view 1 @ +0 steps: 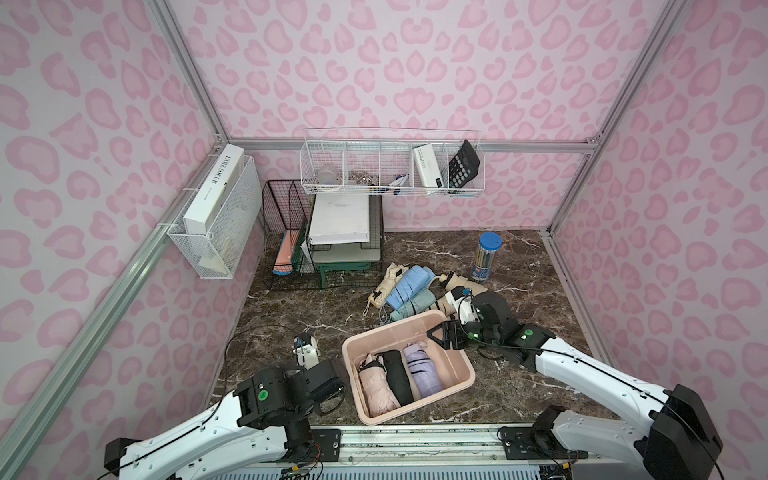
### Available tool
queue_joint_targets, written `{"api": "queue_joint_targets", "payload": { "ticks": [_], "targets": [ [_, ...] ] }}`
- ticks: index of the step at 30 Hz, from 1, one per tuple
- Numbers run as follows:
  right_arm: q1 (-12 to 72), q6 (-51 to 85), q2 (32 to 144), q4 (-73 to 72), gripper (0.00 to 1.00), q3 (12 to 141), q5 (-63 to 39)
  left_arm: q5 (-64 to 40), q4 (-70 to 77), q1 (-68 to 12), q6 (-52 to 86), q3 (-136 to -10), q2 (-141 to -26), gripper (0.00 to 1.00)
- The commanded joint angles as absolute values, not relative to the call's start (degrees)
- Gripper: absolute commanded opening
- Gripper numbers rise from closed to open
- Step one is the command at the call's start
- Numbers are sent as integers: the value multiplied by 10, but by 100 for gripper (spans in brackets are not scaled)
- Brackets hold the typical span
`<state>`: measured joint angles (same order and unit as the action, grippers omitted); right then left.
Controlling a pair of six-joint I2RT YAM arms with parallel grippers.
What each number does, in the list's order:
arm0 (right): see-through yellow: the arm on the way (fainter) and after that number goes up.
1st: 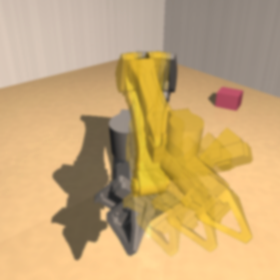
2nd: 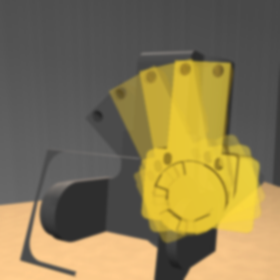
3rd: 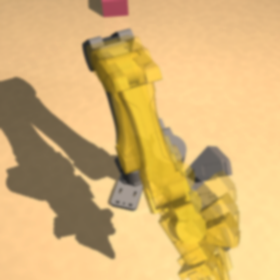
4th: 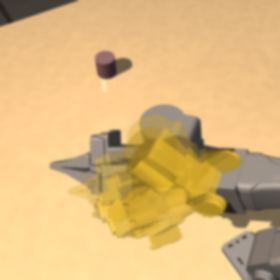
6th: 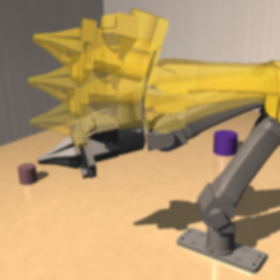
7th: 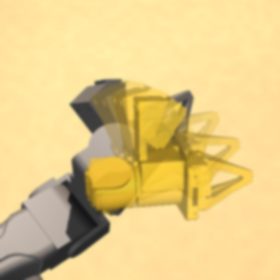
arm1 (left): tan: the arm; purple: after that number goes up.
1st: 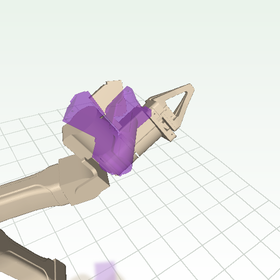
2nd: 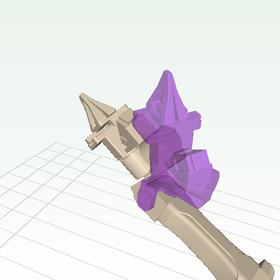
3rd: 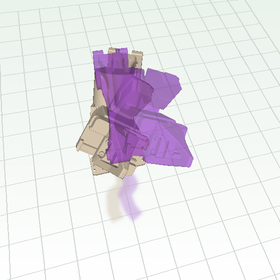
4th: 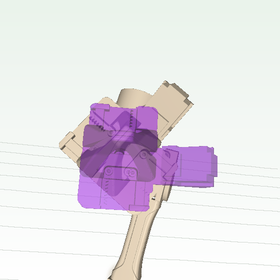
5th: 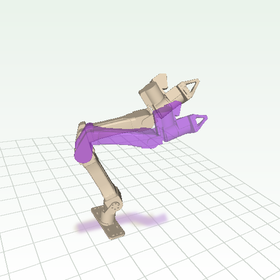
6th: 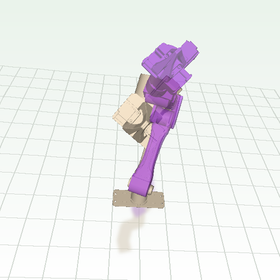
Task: Put the umbrella into the storage box
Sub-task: Move the storage box to the center of the board.
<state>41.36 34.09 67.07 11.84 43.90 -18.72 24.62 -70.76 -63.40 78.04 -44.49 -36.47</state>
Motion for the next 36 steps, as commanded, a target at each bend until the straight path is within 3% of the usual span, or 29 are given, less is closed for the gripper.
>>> {"api": "queue_joint_targets", "payload": {
  "ticks": [1,7,14,22,26,29,36],
  "targets": [
    [398,262,685,141,76,489,-134,250,-685,-633,769,-449,-364,89],
    [319,215,711,148,77,528,-117,245,-638,-633,742,-450,-380,94],
    [305,219,715,134,77,516,-121,229,-544,-631,760,-408,-373,96],
    [280,202,720,135,77,513,-108,203,-545,-619,768,-428,-475,75],
    [268,198,725,135,77,516,-112,208,-601,-619,793,-454,-517,48],
    [266,194,732,132,77,518,-114,221,-630,-618,804,-462,-525,36],
    [261,148,762,136,76,536,-115,252,-729,-575,799,-475,-496,25]
  ]
}}
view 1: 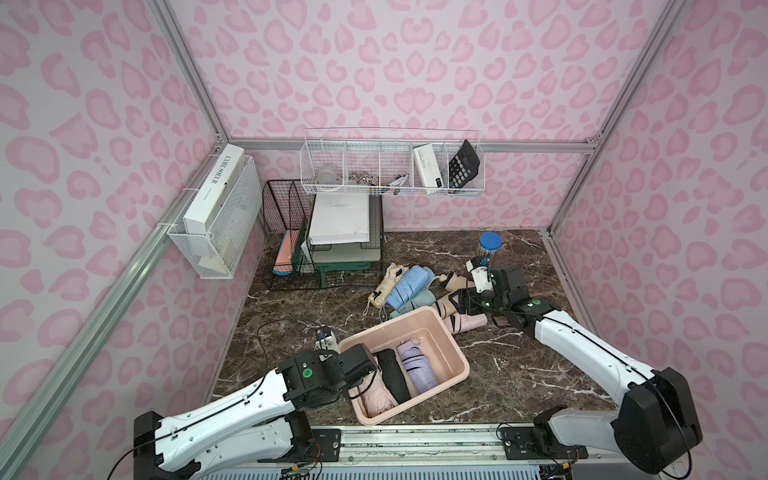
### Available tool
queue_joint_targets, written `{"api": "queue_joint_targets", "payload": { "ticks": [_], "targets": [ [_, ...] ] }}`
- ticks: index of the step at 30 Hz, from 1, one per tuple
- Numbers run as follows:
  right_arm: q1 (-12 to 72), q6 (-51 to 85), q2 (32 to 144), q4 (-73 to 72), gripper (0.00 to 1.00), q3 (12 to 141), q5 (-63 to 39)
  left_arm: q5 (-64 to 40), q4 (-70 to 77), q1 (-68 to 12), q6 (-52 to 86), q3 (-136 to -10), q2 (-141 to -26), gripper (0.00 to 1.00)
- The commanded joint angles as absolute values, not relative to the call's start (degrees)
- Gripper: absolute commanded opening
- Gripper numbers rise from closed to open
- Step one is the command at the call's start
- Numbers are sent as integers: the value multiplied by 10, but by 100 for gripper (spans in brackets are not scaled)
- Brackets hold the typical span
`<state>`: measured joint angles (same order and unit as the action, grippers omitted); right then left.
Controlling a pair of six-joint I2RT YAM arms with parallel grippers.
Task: Put the umbrella into the storage box
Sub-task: Move the storage box to the center of the board.
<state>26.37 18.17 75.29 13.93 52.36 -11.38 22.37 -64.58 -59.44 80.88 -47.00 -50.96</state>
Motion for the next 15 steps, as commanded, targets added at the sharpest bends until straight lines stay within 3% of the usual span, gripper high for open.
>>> {"api": "queue_joint_targets", "payload": {
  "ticks": [1,7,15],
  "targets": [
    [259,136,767,139,76,542,-111,249,-734,-559,784,-475,-489,24],
    [251,16,813,185,76,608,-127,232,-753,-456,674,-477,-451,16],
    [261,-284,869,324,78,653,-169,190,-713,-353,588,-453,-446,14]
  ]
}}
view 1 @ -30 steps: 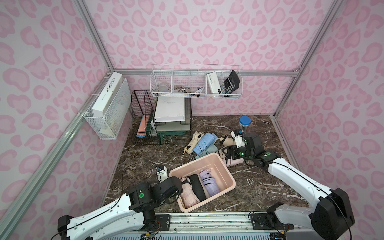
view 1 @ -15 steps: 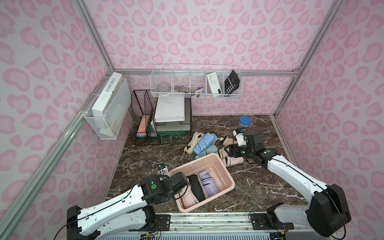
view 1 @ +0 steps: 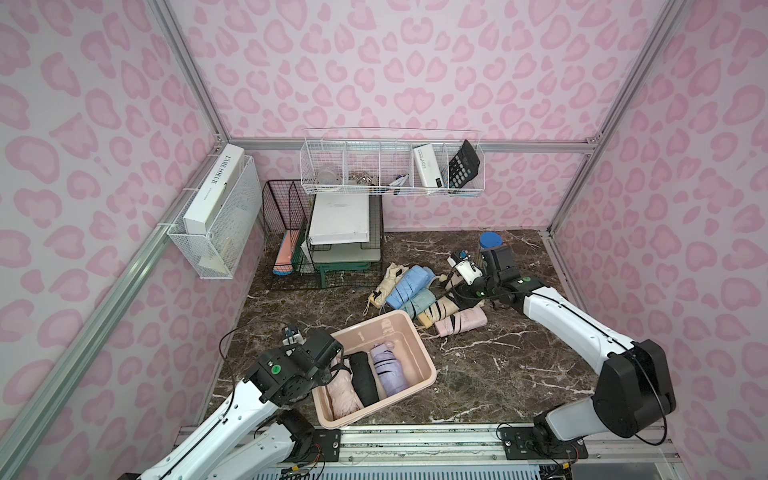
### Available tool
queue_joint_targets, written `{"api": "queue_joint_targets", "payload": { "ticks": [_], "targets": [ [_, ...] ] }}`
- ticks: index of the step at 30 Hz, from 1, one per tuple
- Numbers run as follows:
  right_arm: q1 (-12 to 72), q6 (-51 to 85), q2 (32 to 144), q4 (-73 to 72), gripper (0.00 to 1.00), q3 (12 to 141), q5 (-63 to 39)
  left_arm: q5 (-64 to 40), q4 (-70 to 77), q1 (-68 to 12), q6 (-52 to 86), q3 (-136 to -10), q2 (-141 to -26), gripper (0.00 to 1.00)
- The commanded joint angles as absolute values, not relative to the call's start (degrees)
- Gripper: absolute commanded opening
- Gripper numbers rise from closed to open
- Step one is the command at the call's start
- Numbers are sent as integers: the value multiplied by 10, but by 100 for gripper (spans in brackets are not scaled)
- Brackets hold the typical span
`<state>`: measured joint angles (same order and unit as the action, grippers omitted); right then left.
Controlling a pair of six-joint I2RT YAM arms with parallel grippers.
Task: Put the umbrella into the storage box
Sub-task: Move the storage box to the center of the board.
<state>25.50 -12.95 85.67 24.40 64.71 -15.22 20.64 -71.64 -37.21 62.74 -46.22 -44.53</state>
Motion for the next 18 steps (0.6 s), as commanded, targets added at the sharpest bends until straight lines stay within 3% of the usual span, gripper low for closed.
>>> {"api": "queue_joint_targets", "payload": {
  "ticks": [1,6,18],
  "targets": [
    [267,-313,876,340,78,655,-153,188,-711,-345,584,-453,-445,14],
    [262,-404,924,376,80,665,-82,175,-691,-323,570,-451,-442,15],
    [244,-404,1027,397,82,706,-99,147,-669,-318,570,-436,-442,15]
  ]
}}
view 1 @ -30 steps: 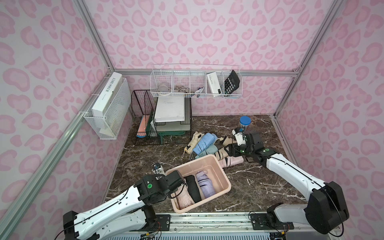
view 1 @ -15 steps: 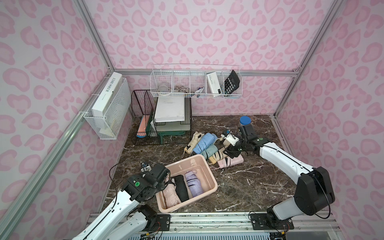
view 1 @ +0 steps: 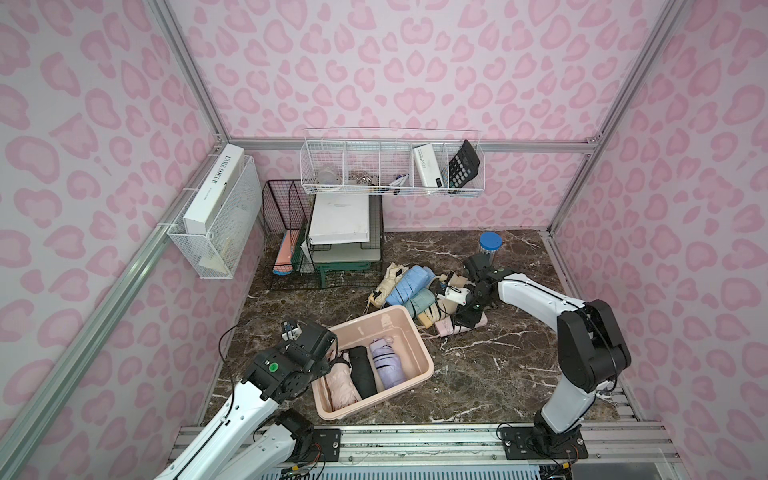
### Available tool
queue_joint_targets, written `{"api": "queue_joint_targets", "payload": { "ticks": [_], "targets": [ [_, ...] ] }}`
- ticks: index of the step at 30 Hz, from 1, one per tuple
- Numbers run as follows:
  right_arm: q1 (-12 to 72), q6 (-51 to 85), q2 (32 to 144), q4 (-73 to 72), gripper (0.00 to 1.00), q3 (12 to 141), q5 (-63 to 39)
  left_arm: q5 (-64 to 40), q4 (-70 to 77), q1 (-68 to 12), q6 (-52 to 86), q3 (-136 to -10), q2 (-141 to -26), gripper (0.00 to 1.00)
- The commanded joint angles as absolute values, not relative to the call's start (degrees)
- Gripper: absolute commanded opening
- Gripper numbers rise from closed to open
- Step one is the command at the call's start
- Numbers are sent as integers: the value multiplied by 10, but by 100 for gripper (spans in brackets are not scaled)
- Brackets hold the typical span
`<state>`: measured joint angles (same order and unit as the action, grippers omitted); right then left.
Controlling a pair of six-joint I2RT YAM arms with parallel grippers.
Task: Put the umbrella into the storage box
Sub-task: Move the storage box to the center of the board.
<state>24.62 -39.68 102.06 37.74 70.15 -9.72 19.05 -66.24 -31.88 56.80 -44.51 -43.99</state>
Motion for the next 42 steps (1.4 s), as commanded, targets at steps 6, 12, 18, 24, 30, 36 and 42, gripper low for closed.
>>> {"api": "queue_joint_targets", "payload": {
  "ticks": [6,12,18,24,30,36,42],
  "targets": [
    [245,-393,1026,407,81,694,-119,144,-666,-319,571,-432,-433,15],
    [258,-376,986,405,82,648,-147,142,-663,-318,569,-430,-433,15],
    [282,-361,935,400,83,588,-142,138,-656,-318,567,-427,-432,14],
    [318,-359,920,390,81,557,-83,135,-651,-318,568,-419,-428,14],
    [328,-371,917,353,81,569,-47,134,-648,-318,568,-420,-427,14],
    [336,-352,951,360,78,584,-73,134,-650,-318,571,-422,-424,14],
    [340,-326,965,360,74,579,-70,135,-651,-318,573,-423,-420,14]
  ]
}}
